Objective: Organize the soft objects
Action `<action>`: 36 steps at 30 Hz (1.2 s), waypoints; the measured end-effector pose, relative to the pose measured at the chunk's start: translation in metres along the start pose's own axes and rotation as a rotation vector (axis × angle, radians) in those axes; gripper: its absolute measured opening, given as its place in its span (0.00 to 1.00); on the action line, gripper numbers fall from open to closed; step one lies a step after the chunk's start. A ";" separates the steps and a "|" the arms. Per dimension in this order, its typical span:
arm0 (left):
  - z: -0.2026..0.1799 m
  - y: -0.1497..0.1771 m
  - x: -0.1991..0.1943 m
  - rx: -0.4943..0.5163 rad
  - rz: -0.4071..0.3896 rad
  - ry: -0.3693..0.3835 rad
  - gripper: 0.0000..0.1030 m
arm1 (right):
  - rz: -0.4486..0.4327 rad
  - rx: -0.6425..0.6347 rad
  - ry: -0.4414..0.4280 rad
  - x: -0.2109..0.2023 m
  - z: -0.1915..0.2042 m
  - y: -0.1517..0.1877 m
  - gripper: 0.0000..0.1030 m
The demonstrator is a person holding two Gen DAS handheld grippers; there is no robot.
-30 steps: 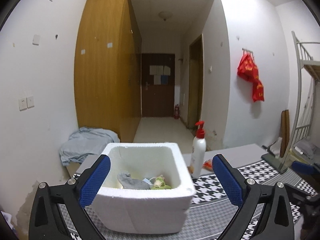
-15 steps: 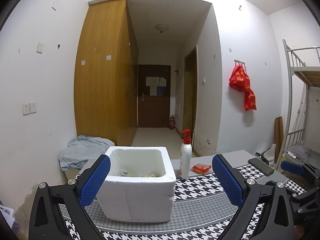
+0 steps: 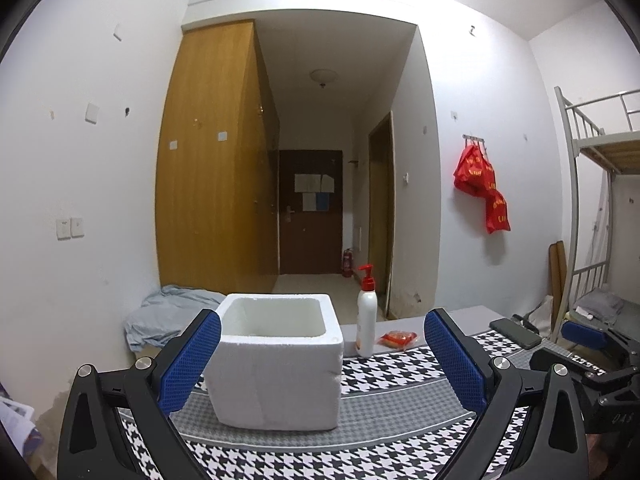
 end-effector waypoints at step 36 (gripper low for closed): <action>-0.005 0.064 -0.060 -0.001 0.051 -0.035 0.99 | -0.004 -0.050 0.063 -0.043 0.011 0.053 1.00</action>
Point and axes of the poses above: each gripper's, at about its wrist camera, not at the fingertips, and x roughly the way its jaws point, z to its left, y to its underside, the point moved 10 cm from there along x, roughly the way its jaws point, and after that the axes turned 9 degrees about x, right-handed, at the moved point
